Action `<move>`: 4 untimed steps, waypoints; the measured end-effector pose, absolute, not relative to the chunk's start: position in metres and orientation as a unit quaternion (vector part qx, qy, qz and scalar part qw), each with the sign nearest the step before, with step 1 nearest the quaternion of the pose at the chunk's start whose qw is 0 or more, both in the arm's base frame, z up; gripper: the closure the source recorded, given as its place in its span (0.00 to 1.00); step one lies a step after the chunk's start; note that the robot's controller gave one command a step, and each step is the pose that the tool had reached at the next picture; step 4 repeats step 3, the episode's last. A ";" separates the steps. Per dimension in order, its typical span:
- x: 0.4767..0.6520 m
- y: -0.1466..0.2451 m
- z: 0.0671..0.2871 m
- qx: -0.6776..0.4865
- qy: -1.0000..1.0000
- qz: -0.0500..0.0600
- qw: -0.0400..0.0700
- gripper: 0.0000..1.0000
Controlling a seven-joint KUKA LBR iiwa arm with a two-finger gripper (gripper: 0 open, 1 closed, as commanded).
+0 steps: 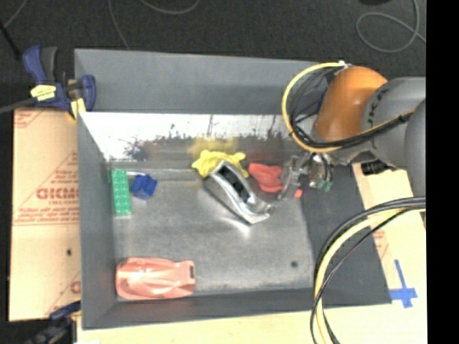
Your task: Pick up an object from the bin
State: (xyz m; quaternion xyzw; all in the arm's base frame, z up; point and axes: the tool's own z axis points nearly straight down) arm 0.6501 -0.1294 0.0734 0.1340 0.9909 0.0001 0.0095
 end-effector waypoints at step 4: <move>0.649 -0.129 0.117 0.134 0.991 0.000 0.008 1.00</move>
Offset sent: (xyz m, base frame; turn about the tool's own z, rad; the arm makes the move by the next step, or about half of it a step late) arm -0.0001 0.0001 0.0105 0.0000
